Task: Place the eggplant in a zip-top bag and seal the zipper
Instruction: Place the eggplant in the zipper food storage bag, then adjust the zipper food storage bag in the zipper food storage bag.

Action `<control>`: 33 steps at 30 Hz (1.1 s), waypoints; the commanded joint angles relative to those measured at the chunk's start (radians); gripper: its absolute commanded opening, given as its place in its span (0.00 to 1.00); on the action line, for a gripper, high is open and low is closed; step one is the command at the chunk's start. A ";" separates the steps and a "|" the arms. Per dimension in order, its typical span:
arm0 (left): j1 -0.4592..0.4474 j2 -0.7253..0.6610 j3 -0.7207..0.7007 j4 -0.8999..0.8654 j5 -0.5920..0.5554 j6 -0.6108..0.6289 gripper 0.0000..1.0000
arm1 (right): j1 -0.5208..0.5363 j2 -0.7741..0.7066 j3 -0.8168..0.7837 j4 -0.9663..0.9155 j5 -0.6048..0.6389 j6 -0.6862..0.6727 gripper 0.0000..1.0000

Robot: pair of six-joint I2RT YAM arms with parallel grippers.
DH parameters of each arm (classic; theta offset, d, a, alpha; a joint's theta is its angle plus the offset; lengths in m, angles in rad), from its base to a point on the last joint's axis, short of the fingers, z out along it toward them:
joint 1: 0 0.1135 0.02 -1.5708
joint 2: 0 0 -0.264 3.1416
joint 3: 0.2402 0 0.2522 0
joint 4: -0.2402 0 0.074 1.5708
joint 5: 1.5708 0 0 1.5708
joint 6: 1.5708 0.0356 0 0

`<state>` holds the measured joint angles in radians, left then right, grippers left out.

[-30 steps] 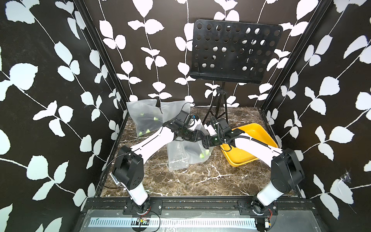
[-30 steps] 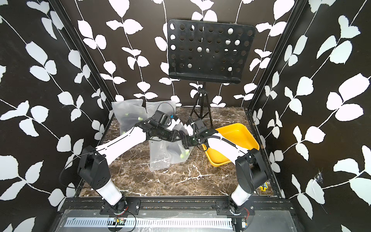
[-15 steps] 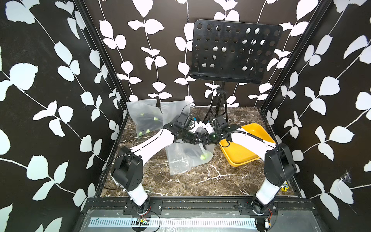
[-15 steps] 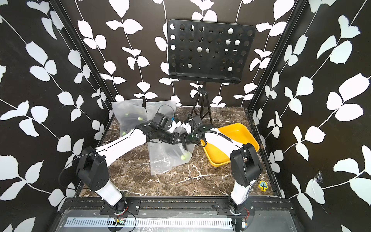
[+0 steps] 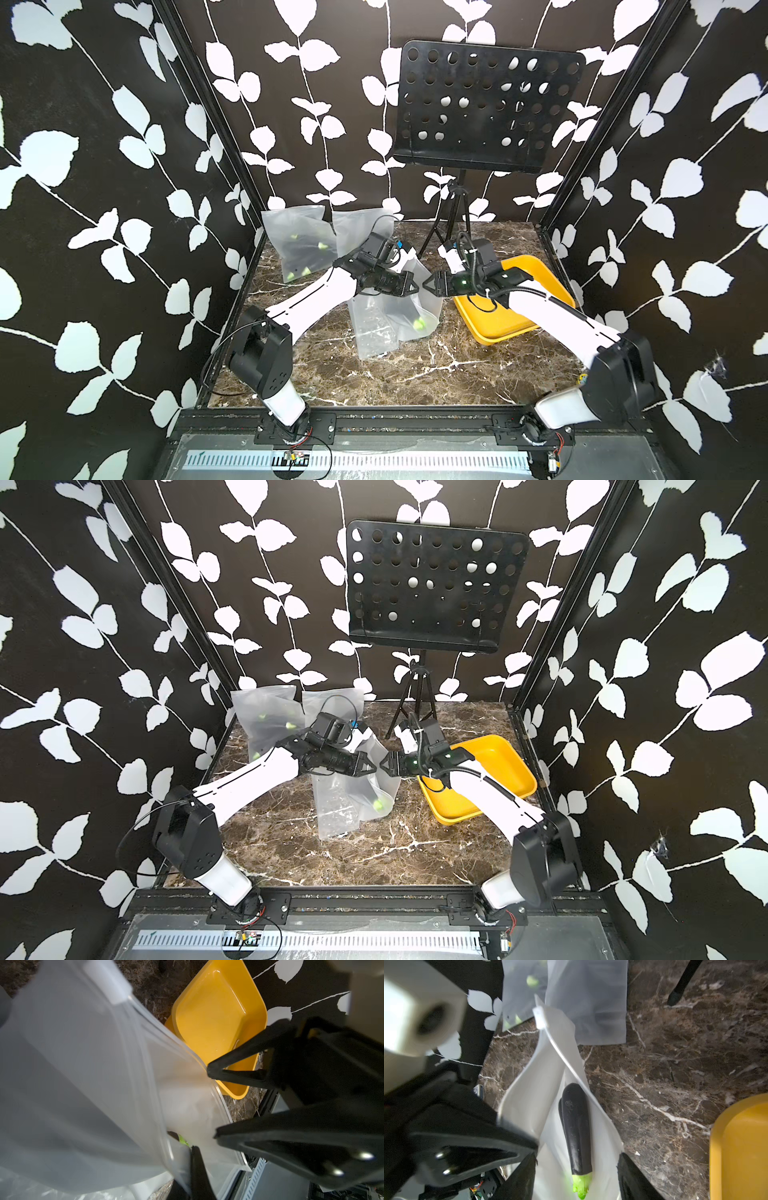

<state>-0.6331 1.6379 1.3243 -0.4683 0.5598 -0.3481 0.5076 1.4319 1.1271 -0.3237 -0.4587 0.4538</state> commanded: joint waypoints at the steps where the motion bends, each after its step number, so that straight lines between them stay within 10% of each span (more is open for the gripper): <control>1: 0.005 -0.001 -0.024 -0.006 0.002 0.008 0.00 | -0.005 -0.047 -0.023 0.103 -0.004 0.045 0.61; 8: 0.004 -0.029 -0.030 0.002 0.012 0.009 0.00 | -0.045 -0.051 -0.064 -0.024 0.153 -0.013 0.58; 33: 0.030 -0.107 0.019 -0.005 0.010 0.037 0.00 | 0.061 -0.055 0.006 0.089 -0.023 -0.004 0.00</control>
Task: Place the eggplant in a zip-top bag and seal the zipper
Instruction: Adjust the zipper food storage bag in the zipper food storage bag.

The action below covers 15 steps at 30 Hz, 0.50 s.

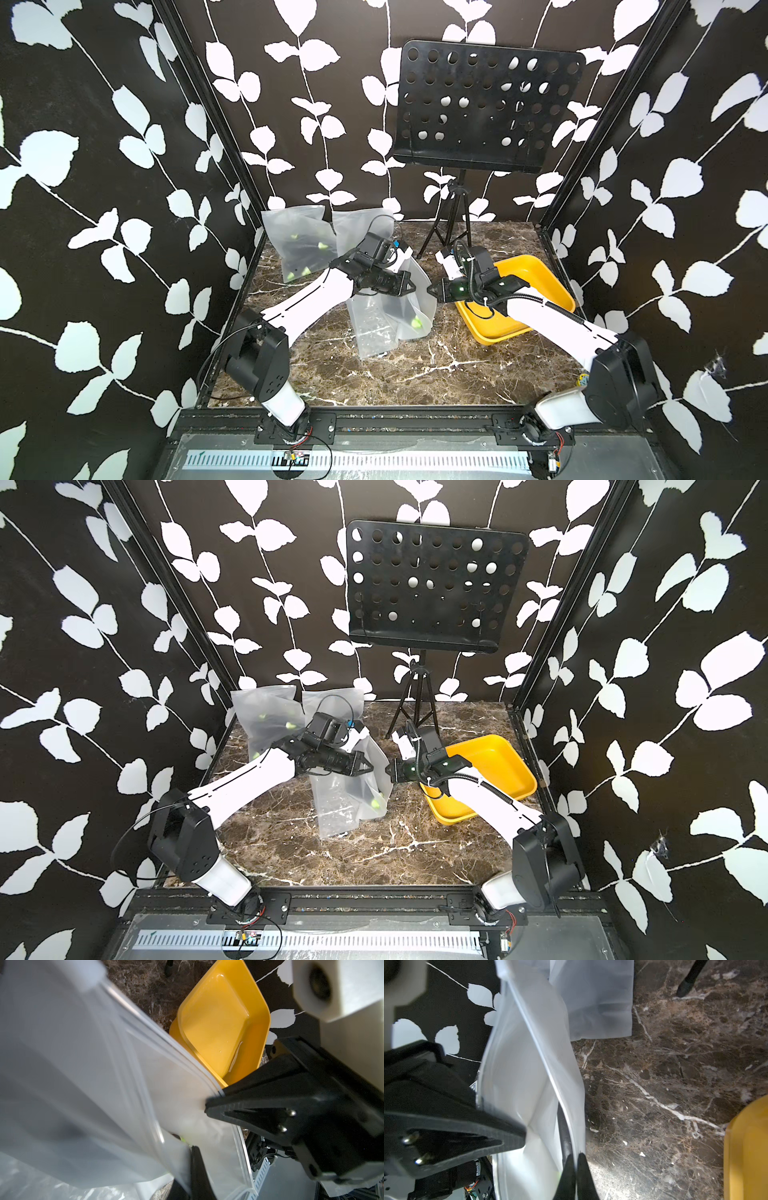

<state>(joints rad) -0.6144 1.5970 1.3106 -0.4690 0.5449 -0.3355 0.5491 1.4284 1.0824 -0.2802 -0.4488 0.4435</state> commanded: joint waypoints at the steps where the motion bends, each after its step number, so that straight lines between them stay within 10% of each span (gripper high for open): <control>1: 0.017 -0.076 0.036 -0.004 0.025 0.020 0.00 | 0.023 -0.053 0.068 0.035 -0.034 0.003 0.00; 15: 0.062 -0.196 0.254 -0.142 0.006 0.096 0.00 | 0.042 -0.056 0.325 0.013 -0.091 0.011 0.00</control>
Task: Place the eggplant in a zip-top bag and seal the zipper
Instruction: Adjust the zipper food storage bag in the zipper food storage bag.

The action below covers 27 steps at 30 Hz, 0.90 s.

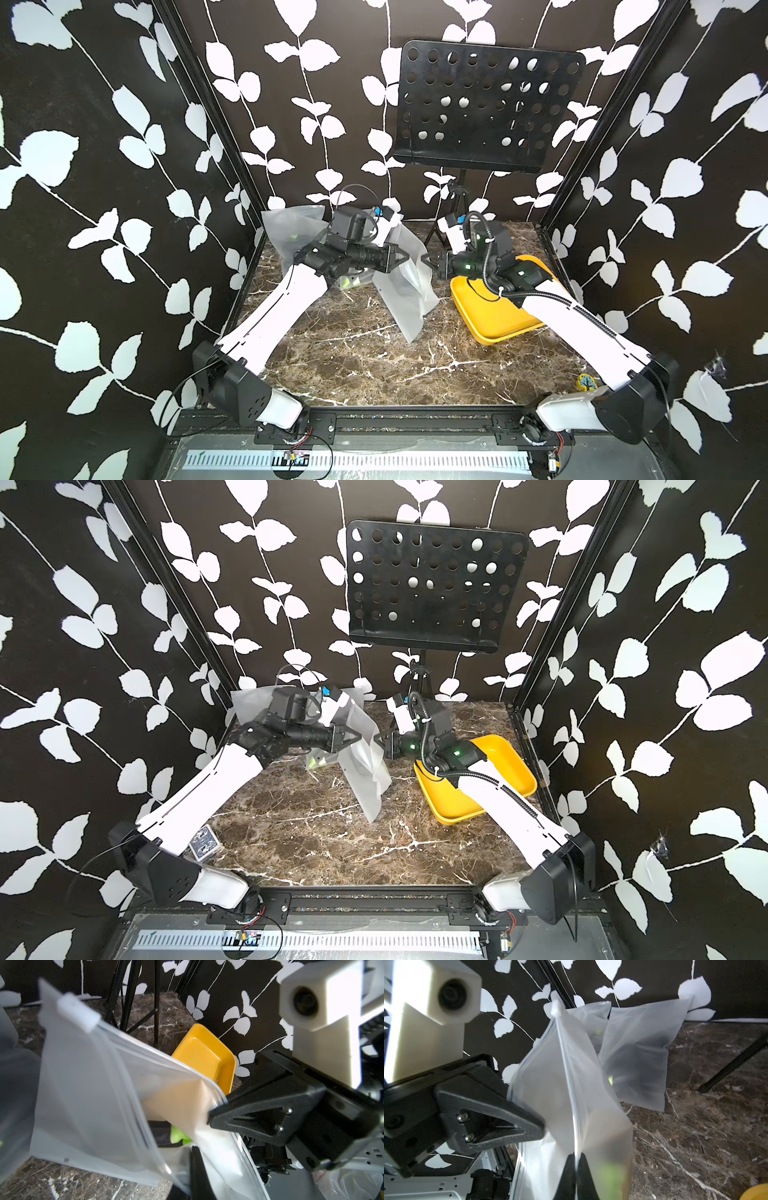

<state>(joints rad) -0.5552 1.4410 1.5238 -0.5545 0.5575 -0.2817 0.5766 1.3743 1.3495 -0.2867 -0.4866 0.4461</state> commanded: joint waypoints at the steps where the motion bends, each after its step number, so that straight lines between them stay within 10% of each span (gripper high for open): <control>1: 0.003 -0.045 0.053 -0.069 -0.012 0.049 0.00 | 0.023 0.006 0.078 0.020 -0.064 0.010 0.00; 27: 0.008 -0.021 0.145 -0.335 -0.096 0.120 0.00 | 0.077 0.197 0.083 0.254 -0.255 0.224 0.00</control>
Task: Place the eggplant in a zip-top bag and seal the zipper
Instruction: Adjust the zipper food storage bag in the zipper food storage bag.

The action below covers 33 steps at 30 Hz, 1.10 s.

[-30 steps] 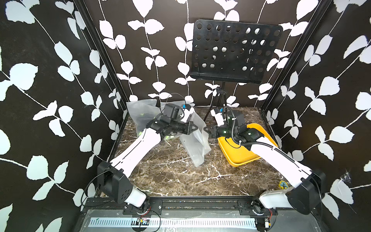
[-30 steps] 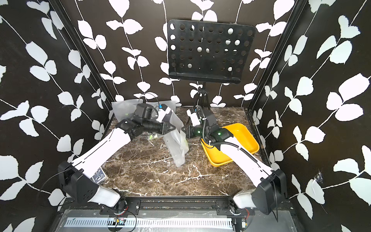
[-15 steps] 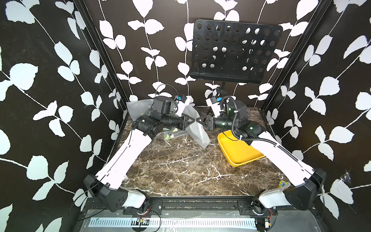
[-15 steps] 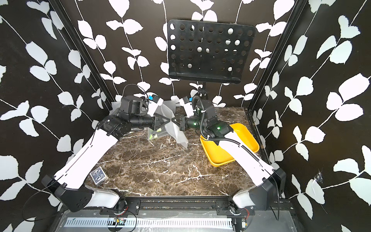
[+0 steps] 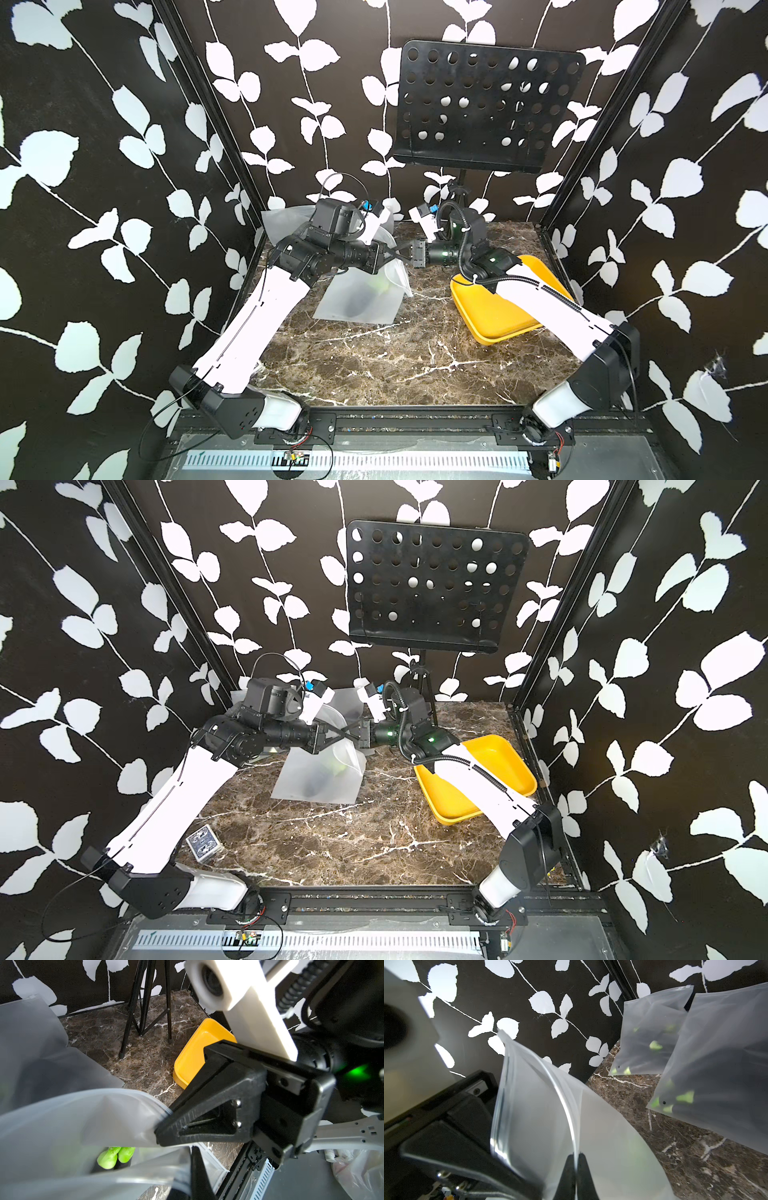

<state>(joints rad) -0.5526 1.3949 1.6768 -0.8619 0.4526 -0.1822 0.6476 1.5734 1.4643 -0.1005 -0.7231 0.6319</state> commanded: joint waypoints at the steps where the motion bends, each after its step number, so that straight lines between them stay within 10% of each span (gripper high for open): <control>1: 0.005 0.046 -0.022 -0.016 0.032 0.020 0.00 | 0.003 -0.011 -0.060 0.059 0.012 0.039 0.00; 23: -0.044 0.442 0.064 0.196 0.247 -0.018 0.00 | -0.159 -0.297 -0.475 -0.110 0.299 0.125 0.00; 33: -0.093 0.408 -0.162 0.359 0.300 -0.102 0.06 | -0.158 -0.321 -0.570 -0.170 0.325 0.089 0.00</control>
<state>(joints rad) -0.6487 1.8481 1.5555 -0.5953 0.7017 -0.2436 0.4889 1.2713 0.8852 -0.2646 -0.4126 0.7444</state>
